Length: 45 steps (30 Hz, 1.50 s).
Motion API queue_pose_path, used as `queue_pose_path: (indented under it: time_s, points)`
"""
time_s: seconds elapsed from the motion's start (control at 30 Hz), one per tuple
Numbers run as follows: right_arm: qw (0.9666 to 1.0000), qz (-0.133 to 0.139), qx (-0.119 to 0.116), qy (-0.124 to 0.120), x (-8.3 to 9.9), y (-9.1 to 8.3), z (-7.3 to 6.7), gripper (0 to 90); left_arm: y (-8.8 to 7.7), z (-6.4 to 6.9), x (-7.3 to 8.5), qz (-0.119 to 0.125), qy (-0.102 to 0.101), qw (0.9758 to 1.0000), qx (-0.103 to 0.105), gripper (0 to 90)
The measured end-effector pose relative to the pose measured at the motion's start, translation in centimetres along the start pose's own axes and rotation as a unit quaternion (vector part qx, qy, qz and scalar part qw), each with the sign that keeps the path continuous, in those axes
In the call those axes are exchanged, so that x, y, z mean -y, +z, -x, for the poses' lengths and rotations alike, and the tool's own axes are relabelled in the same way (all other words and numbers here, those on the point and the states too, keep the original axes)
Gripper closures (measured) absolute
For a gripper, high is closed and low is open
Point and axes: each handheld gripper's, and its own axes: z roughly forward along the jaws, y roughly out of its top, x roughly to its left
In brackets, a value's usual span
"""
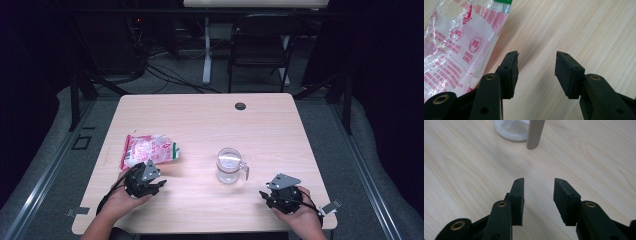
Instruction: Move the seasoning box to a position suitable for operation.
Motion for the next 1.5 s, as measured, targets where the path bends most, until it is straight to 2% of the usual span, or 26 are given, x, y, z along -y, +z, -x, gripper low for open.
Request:
queue_pose_path:
  time_s: [0.13, 0.17, 0.43, 0.63, 0.8, 0.93, 1.1, 1.23, 1.5]
  points:
    - [0.9998, 0.007, -0.010, 0.016, 0.1, -0.1, 0.4, 60.5, -0.3, 0.0, 0.0, 0.010, -0.011, 0.9999, 0.000, 58.1]
    - [0.9994, 0.018, -0.016, 0.026, 0.1, -0.2, 0.4, 63.2, -0.4, -0.1, 0.0, 0.013, -0.016, 0.9998, -0.001, 58.4]
    - [0.9974, 0.032, -0.038, 0.051, -0.5, 0.1, 0.7, 66.0, -0.3, -0.4, 0.4, 0.008, -0.031, 0.9995, 0.006, 59.8]
    - [0.9979, 0.030, -0.041, 0.041, -1.1, 0.9, 0.4, 65.6, -1.0, -0.1, 0.9, 0.005, -0.026, 0.9997, 0.002, 60.7]
    - [0.9977, 0.033, -0.047, 0.036, -1.8, 1.6, 0.6, 65.3, -1.9, -0.2, 1.8, 0.010, -0.043, 0.9990, 0.000, 61.3]
    - [0.9974, 0.033, -0.053, 0.035, -2.5, 2.5, 0.8, 65.3, -2.5, -0.2, 2.7, 0.009, -0.055, 0.9984, -0.011, 61.5]
    - [0.9979, 0.029, -0.049, 0.031, -3.4, 3.9, 1.0, 62.9, -3.5, 0.0, 3.9, 0.003, -0.070, 0.9973, -0.023, 61.0]
    - [0.9978, 0.023, -0.057, 0.025, -4.1, 4.7, 1.0, 63.1, -4.1, 0.1, 4.6, 0.001, -0.081, 0.9962, -0.034, 60.9]
    - [0.9977, 0.017, -0.064, 0.017, -5.2, 5.8, 0.9, 64.0, -5.0, 0.2, 5.7, -0.005, -0.097, 0.9945, -0.039, 61.0]
